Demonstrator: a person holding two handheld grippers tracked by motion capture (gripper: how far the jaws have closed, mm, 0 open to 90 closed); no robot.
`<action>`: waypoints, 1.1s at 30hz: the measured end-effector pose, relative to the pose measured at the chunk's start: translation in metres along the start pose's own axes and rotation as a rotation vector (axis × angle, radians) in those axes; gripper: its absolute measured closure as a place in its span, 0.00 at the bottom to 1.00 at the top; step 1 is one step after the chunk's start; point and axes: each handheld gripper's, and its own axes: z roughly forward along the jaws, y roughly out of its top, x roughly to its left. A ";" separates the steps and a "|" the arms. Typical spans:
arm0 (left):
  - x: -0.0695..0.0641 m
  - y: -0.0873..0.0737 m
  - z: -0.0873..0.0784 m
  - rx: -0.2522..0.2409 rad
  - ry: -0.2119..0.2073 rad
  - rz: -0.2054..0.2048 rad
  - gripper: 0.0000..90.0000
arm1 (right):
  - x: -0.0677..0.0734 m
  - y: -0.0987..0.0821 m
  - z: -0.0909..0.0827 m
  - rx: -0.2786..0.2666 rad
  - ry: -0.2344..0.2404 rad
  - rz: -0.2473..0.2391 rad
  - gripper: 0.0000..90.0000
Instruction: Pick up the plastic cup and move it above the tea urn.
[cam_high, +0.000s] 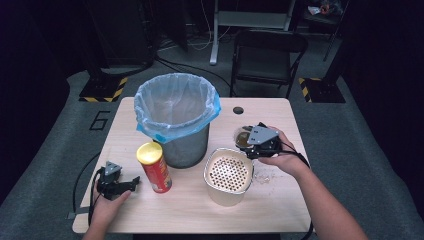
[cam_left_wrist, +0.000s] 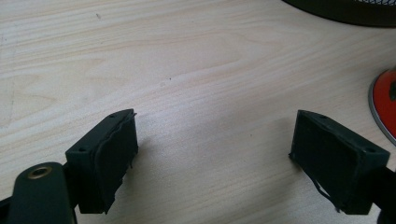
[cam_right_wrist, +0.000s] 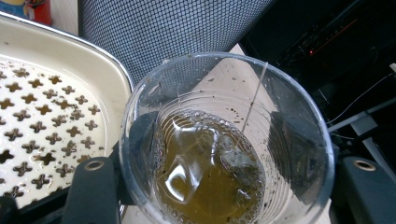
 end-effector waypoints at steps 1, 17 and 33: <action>0.000 0.000 0.000 0.000 0.000 0.000 0.16 | 0.000 0.000 0.000 0.001 -0.002 -0.002 0.39; 0.000 0.000 0.000 0.000 0.000 0.000 0.16 | 0.020 0.008 -0.006 0.013 -0.097 -0.183 0.39; 0.000 0.000 0.000 0.000 0.000 0.000 0.16 | 0.073 0.023 0.001 0.164 -0.464 -0.820 0.40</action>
